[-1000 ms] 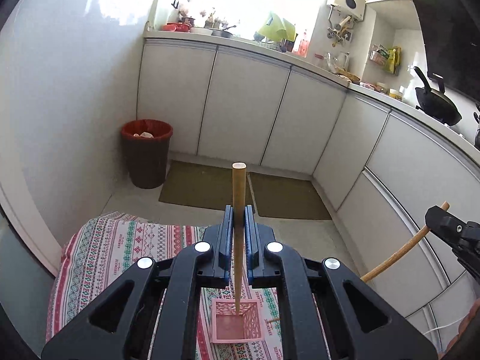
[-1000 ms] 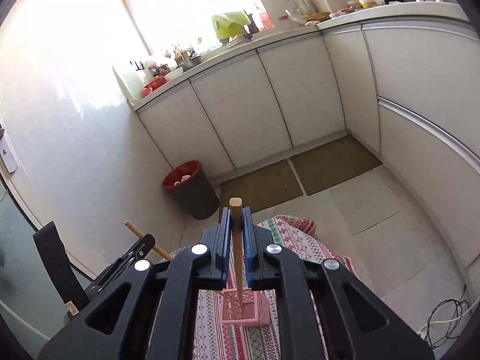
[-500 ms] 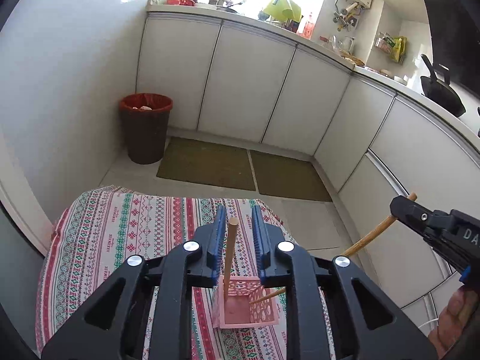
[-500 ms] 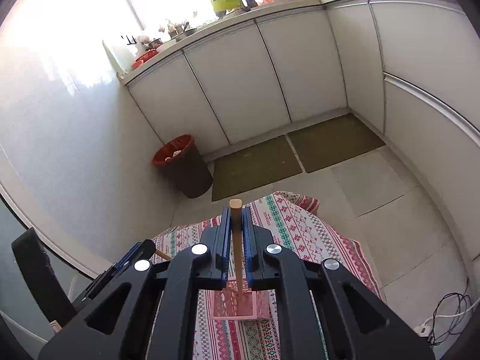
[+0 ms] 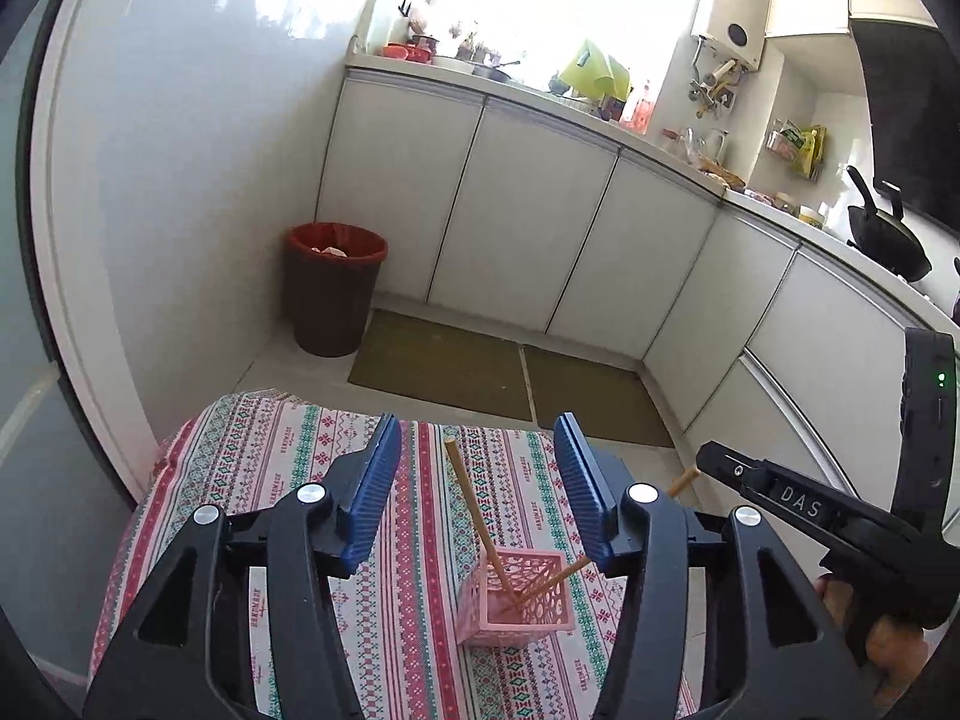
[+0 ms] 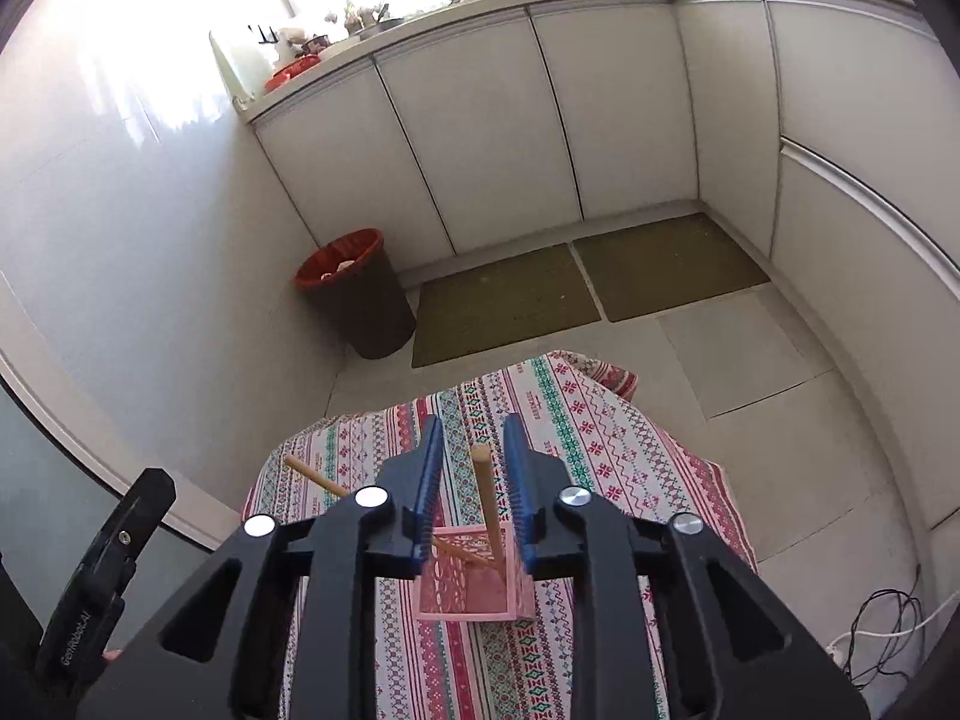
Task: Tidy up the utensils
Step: 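Lower both chopsticks upright into the pink holder and open both tools, then grasp another chopstick from the pile with the left tool while the right tool approaches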
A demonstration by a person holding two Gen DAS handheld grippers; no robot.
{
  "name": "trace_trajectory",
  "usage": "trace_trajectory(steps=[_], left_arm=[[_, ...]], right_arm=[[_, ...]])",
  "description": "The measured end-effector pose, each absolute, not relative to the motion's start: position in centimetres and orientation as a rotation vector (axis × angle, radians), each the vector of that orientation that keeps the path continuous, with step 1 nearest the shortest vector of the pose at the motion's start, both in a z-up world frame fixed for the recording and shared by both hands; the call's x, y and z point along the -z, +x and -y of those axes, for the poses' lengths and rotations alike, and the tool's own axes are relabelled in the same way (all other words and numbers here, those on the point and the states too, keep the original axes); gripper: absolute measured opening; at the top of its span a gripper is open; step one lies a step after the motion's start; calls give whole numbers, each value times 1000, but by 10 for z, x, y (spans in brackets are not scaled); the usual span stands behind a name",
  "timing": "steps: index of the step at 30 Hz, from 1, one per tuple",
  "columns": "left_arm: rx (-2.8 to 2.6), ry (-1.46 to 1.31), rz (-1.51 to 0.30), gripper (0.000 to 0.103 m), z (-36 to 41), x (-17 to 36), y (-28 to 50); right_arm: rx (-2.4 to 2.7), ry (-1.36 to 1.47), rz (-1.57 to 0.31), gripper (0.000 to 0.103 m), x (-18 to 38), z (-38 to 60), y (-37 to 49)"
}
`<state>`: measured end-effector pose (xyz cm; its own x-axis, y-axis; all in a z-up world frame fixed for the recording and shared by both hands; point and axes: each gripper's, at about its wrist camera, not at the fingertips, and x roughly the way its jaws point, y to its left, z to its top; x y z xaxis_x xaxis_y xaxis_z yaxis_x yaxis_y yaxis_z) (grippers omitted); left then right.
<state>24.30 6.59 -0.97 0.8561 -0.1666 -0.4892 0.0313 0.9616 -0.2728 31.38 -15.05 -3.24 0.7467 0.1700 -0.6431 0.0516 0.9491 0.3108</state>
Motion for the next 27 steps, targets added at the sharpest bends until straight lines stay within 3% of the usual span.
trace_trajectory(steps=[3, 5, 6, 8, 13, 19, 27], left_arm=[[96, -222, -538, 66, -58, 7, 227], [91, -198, -532, 79, -53, 6, 212], [88, -178, -533, 80, -48, 6, 204], [85, -148, -550, 84, -39, 6, 192], [56, -115, -591, 96, -21, 8, 154], [100, 14, -775, 96, 7, 32, 132], [254, 223, -1027, 96, 45, 108, 131]], right_arm=[[-58, 332, -724, 35, 29, 153, 296], [-53, 337, -716, 51, 25, 158, 277], [-41, 337, -704, 56, 23, 161, 267], [7, 329, -676, 76, 20, 169, 241], [129, 308, -643, 95, 23, 195, 180], [240, 219, -716, 96, 45, 223, 122], [259, 382, -878, 96, 122, 261, 53]])
